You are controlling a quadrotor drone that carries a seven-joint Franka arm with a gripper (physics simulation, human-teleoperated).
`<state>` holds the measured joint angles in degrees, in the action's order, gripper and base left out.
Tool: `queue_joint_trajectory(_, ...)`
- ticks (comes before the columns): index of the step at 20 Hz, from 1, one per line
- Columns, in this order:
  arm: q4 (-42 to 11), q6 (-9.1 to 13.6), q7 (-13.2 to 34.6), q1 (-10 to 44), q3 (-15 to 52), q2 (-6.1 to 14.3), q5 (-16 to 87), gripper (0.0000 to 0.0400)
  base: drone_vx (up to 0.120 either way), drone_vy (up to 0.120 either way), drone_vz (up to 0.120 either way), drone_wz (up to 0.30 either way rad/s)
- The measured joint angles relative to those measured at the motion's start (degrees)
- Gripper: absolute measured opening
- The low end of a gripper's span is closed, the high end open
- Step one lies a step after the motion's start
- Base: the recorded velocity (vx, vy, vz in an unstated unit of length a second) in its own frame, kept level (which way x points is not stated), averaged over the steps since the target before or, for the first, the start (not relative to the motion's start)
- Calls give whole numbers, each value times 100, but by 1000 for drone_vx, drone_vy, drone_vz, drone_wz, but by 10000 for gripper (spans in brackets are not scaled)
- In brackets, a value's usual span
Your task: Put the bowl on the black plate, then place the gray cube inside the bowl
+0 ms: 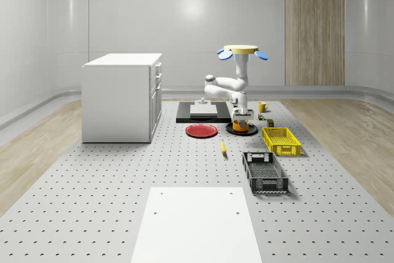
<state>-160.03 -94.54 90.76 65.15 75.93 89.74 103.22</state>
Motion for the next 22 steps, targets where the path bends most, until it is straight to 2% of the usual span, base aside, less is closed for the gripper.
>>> queue_joint_trajectory(22,2,-35,7,10,3,38,-15,250,-120,7,0,0)
